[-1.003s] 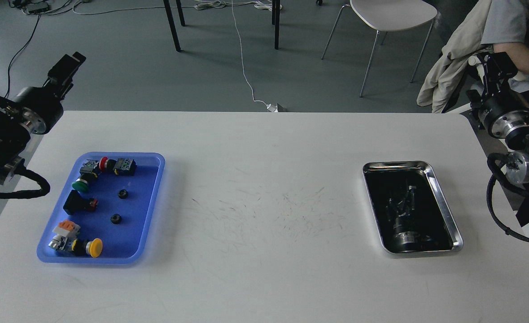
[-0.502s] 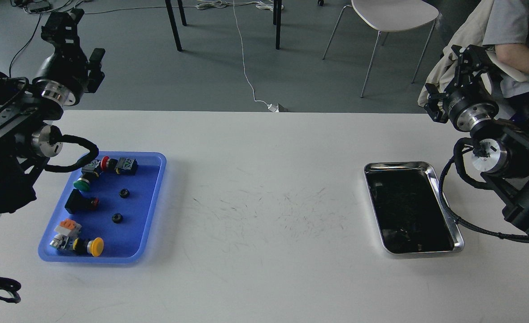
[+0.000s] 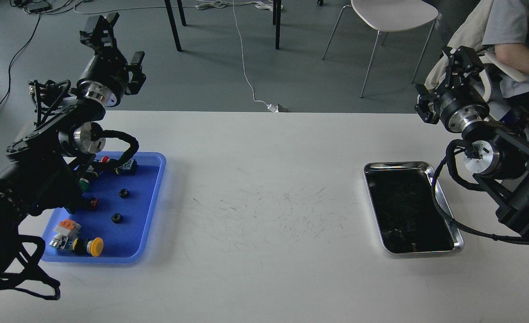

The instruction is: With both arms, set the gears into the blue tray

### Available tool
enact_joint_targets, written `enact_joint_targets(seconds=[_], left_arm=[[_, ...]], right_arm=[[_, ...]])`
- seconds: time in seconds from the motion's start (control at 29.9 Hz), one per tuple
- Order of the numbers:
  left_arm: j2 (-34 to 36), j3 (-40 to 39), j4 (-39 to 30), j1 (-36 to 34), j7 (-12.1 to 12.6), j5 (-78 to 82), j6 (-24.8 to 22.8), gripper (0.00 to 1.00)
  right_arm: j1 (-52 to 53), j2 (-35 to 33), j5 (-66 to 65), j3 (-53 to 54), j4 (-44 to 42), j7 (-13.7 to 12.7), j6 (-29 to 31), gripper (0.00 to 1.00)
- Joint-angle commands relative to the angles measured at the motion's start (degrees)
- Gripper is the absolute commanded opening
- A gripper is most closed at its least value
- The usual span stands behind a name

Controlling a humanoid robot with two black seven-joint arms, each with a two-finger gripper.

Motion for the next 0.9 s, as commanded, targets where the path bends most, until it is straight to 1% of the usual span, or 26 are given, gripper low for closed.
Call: enact_joint_targets(seconds=[0.0, 0.03, 0.1, 0.2, 0.33, 0.4, 0.87], left_arm=[[-1.4, -2.6, 0.9, -0.1, 5.0, -4.1, -0.6, 0.99], [-1.9, -3.1, 1.1, 0.0, 6.1, -4.5, -0.4, 0.99], [-3.6, -3.2, 1.8, 0.2, 6.9, -4.9, -0.9, 0.99], [-4.4, -3.2, 2.8, 0.5, 6.9, -5.9, -1.6, 0.99], [-4.6, -3.2, 3.0, 0.6, 6.9, -7.0, -3.4, 0.99], [-4.5, -2.7, 3.4, 0.4, 6.2, -7.0, -2.8, 0.99], [-1.8, -1.2, 2.8, -0.2, 6.2, -4.3, -3.6, 0.99]], right_arm=[[-0.1, 0.4, 0.1, 0.5, -0.2, -0.1, -0.2, 0.99], [-0.1, 0.5, 0.2, 0.6, -0.2, -0.1, -0.2, 0.99], [-0.6, 0.8, 0.4, 1.0, -0.3, -0.7, -0.1, 0.99], [-0.8, 1.1, 2.1, 1.9, -0.4, -1.3, 0.1, 0.99], [-0.8, 1.4, 9.5, 3.4, -0.6, -3.9, 0.5, 0.99], [-0.8, 1.4, 9.3, 3.3, -0.7, -3.6, 0.7, 0.99], [-0.4, 0.4, 9.1, 3.5, -0.1, -3.4, 0.8, 0.99]])
